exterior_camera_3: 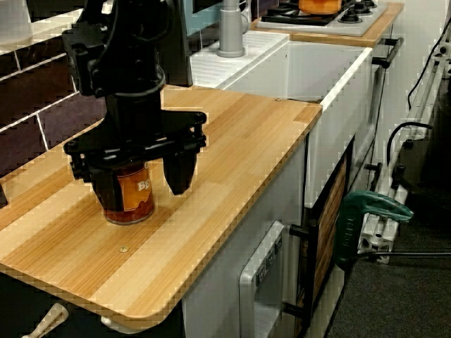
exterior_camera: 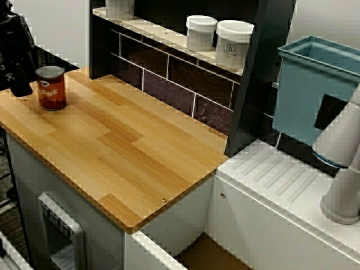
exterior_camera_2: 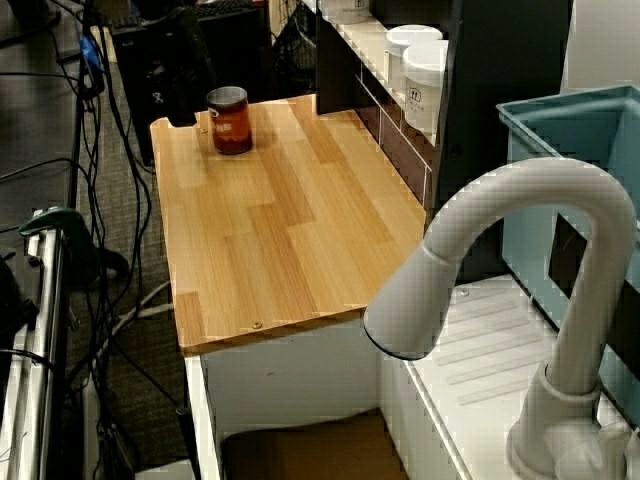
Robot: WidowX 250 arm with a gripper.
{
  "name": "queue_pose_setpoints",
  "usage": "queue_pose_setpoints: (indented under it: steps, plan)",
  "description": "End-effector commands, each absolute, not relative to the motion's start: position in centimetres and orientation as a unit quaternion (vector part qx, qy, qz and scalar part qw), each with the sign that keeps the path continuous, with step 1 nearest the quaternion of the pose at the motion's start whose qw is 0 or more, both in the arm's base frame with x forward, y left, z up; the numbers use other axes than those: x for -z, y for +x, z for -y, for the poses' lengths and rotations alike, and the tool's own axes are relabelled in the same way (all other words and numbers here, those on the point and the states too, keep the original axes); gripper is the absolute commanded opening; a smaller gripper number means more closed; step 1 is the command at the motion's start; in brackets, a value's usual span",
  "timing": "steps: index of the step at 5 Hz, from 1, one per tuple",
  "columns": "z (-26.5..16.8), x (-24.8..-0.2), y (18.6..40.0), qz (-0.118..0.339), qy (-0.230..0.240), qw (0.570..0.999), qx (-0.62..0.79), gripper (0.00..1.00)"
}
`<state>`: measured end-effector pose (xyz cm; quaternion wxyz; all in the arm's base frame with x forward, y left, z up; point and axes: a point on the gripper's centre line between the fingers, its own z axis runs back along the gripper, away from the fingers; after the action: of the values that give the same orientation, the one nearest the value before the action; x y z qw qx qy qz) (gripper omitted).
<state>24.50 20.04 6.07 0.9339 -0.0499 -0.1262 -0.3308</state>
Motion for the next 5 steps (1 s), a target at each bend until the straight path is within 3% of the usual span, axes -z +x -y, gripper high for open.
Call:
queue_pose_setpoints:
  steps: [1, 3, 5]
  plan:
    - [-18.2, -6.9, 26.0, 0.144, -0.049, 0.94, 0.305, 1.0]
    - [-16.5, -7.1, 28.1, 0.166, -0.041, 0.95, 0.26, 1.0]
    - [-14.5, -7.7, 29.8, 0.159, -0.06, 0.952, 0.253, 1.0]
